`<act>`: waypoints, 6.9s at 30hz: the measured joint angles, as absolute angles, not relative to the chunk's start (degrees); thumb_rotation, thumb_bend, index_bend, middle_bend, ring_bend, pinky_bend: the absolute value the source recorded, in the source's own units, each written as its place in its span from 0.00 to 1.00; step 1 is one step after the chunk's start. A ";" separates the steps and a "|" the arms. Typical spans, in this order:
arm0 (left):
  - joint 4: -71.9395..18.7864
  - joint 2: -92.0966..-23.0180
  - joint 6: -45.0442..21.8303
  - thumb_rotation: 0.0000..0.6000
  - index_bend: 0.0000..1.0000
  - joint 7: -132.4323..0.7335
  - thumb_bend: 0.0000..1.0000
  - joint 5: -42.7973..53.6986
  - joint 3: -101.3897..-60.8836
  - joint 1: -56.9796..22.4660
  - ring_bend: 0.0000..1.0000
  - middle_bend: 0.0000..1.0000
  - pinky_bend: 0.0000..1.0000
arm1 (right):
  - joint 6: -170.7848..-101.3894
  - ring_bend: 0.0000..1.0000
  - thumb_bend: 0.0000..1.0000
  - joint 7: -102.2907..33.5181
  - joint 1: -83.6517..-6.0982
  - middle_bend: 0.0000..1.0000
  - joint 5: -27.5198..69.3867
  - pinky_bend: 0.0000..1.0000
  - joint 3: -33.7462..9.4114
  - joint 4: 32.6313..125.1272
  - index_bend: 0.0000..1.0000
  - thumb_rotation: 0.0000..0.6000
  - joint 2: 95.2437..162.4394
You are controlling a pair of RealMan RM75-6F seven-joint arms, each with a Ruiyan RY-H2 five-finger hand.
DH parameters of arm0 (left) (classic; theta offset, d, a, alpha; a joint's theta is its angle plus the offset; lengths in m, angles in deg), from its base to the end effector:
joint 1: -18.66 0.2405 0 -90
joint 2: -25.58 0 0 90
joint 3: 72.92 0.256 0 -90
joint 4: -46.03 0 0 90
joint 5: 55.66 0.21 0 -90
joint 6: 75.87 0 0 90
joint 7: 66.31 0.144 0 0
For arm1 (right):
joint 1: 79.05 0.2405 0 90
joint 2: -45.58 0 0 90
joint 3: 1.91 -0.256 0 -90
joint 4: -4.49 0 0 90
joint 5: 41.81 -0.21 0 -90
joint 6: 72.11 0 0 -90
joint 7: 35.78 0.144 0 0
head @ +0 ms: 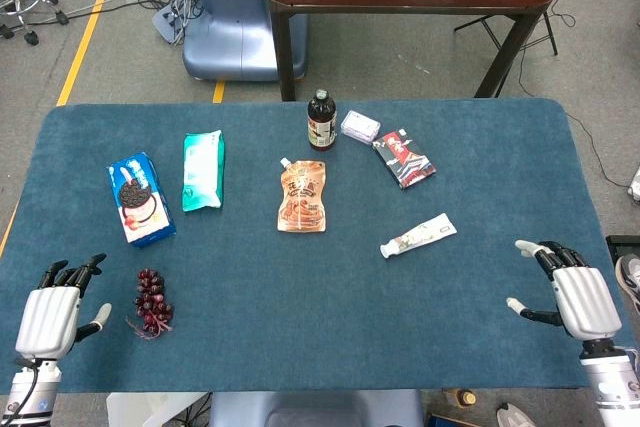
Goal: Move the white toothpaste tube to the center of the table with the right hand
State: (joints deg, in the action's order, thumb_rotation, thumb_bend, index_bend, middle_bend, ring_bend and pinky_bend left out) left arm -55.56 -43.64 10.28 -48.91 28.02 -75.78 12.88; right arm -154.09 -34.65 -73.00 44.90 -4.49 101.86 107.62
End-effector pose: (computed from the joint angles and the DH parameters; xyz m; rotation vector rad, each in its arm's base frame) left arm -0.2705 0.1817 0.1239 -1.3934 -0.8673 -0.8640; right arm -0.2938 -0.1845 0.1539 1.4245 -0.9842 0.9480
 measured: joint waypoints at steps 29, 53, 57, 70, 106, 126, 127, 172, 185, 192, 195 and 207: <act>-56.81 -42.27 12.17 1.00 0.16 -49.07 0.25 28.37 -75.29 14.55 0.32 0.33 0.13 | -129.80 0.21 0.18 -37.46 -51.72 0.40 47.71 0.24 -8.29 90.97 0.33 1.00 112.01; -57.40 -41.99 12.15 1.00 0.16 -48.21 0.25 27.36 -75.43 15.22 0.32 0.33 0.13 | -120.46 0.21 0.28 -33.20 -39.68 0.40 48.09 0.24 -6.16 68.10 0.35 1.00 130.01; -57.38 -41.96 12.13 1.00 0.16 -48.40 0.25 27.16 -75.37 15.39 0.32 0.33 0.13 | -120.20 0.21 0.28 -32.57 -38.77 0.40 48.31 0.24 -5.52 65.83 0.35 1.00 131.51; -56.80 -42.15 11.84 1.00 0.16 -49.05 0.25 26.82 -75.46 15.50 0.32 0.33 0.11 | -119.19 0.24 0.35 -30.47 -37.48 0.42 47.82 0.24 -3.52 60.86 0.39 1.00 134.35; -55.99 -41.39 9.65 1.00 0.16 -50.82 0.25 27.18 -75.84 14.28 0.32 0.33 0.11 | -117.43 0.56 0.77 -27.28 -35.18 0.70 47.15 0.39 -1.62 61.24 0.78 1.00 133.54; -55.68 -35.80 -7.45 1.00 0.15 -55.05 0.25 29.24 -78.44 1.48 0.35 0.38 0.11 | -106.65 0.65 0.87 -25.05 -23.69 0.78 49.93 0.43 -2.73 77.45 0.89 1.00 121.53; -55.51 -35.50 -9.21 1.00 0.15 -55.67 0.25 29.27 -78.58 0.31 0.36 0.39 0.11 | -105.35 0.65 0.87 -25.69 -22.38 0.78 50.29 0.43 -2.81 78.59 0.89 1.00 120.68; -53.00 -43.78 -36.89 1.00 0.07 -52.65 0.25 24.16 -78.74 -28.09 0.55 0.59 0.11 | -90.57 0.68 0.88 -44.41 -2.69 0.79 33.88 0.43 -9.50 80.09 0.90 1.00 128.04; -52.80 -44.49 -37.45 1.00 0.08 -50.67 0.25 21.83 -77.09 -29.76 0.55 0.59 0.11 | -92.03 0.69 0.89 -44.34 -2.45 0.80 33.11 0.43 -8.60 80.79 0.90 1.00 128.31; -52.77 -44.53 -37.52 1.00 0.11 -50.08 0.25 20.77 -76.22 -30.24 0.55 0.59 0.11 | -92.65 0.69 0.89 -43.80 -2.37 0.80 33.20 0.43 -8.60 80.94 0.91 1.00 128.29; -52.63 -44.72 -37.71 1.00 0.12 -49.82 0.25 20.32 -75.81 -30.49 0.55 0.59 0.11 | -92.67 0.70 0.89 -43.66 -2.08 0.80 33.50 0.43 -8.67 81.42 0.92 1.00 128.05; -52.41 -45.37 -37.66 1.00 0.13 -49.68 0.25 20.09 -74.48 -31.11 0.55 0.59 0.11 | -94.00 0.71 0.89 -44.23 -1.63 0.81 33.39 0.43 -8.88 82.51 0.93 1.00 127.39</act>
